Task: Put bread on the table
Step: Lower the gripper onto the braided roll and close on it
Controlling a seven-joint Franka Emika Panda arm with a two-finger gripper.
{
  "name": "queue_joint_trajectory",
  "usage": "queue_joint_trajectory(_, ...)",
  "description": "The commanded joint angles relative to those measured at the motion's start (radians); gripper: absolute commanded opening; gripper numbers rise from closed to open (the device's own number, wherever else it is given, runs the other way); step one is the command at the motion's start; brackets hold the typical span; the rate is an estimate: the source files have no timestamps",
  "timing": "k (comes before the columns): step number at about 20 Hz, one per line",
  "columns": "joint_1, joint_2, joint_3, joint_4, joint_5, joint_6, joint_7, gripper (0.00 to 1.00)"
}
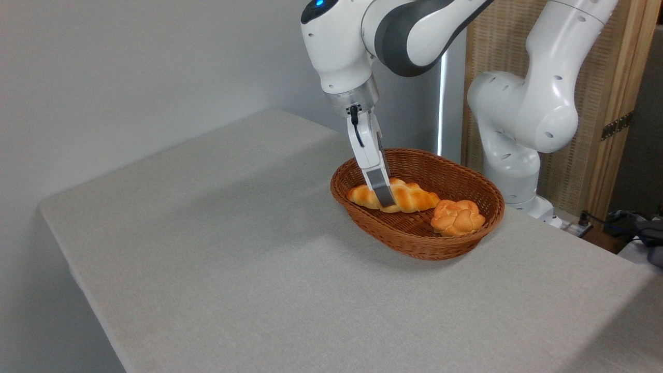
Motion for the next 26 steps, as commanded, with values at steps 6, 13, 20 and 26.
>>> queue_joint_trajectory(6, -0.013, 0.001, 0.013, -0.017, 0.026, 0.027, 0.024, 0.99)
queue_joint_trajectory(13, -0.013, 0.006, 0.012, -0.02, 0.027, 0.027, 0.022, 0.62)
queue_joint_trajectory(20, -0.013, 0.007, 0.01, -0.02, 0.026, 0.027, 0.022, 0.43)
queue_joint_trajectory(26, -0.013, 0.007, 0.01, -0.02, 0.026, 0.025, 0.022, 0.42)
